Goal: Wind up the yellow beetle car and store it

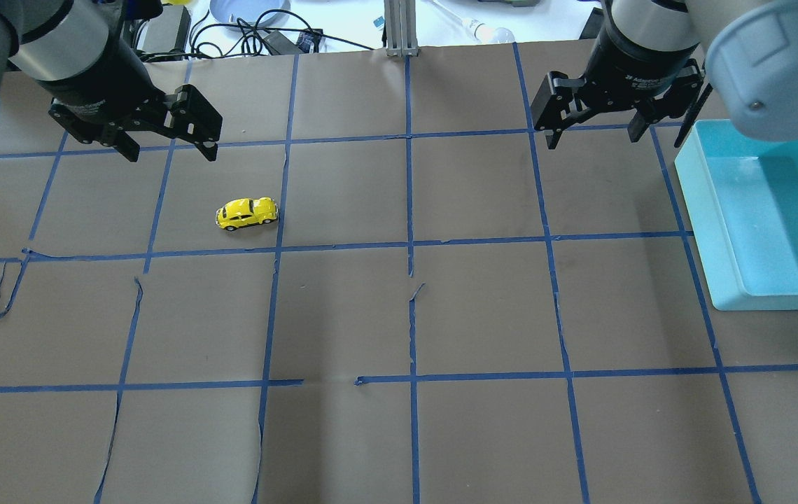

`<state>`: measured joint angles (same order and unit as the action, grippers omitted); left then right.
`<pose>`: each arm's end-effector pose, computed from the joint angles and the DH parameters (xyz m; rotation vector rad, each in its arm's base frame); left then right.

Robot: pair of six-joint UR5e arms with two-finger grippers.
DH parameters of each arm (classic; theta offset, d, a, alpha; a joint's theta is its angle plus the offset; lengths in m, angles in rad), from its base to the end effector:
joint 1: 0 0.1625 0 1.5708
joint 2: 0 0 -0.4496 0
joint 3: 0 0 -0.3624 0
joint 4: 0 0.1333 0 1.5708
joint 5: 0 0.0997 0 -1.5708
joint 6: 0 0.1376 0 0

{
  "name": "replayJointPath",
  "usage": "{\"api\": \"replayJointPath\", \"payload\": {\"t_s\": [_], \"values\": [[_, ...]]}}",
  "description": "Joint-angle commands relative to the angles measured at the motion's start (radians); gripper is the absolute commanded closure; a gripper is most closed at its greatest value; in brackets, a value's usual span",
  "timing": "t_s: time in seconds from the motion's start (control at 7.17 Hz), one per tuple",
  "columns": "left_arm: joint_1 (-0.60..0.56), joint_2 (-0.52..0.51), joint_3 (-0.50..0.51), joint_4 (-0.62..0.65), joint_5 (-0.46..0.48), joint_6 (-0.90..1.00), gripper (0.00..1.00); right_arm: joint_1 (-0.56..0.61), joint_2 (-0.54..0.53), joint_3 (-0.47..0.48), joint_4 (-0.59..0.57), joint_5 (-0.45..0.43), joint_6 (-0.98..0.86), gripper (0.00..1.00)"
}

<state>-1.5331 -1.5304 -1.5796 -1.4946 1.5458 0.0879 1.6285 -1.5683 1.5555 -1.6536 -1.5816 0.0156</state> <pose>-0.1194 -0.4628 0.4971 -0.0804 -3.1178 0.1704 0.1590 -0.4675 0.4893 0.0651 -3.1300 0.1503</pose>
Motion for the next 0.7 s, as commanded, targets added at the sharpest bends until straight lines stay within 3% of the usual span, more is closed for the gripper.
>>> {"api": "replayJointPath", "payload": {"t_s": [0.0,0.56], "values": [[-0.002,0.007,-0.008,-0.003,0.001,0.006,0.00,0.001,-0.004,0.000,0.000,0.000,0.001,0.00],[0.001,0.013,-0.014,-0.050,0.001,0.006,0.00,0.001,-0.002,0.000,-0.002,-0.001,-0.006,0.00]]}}
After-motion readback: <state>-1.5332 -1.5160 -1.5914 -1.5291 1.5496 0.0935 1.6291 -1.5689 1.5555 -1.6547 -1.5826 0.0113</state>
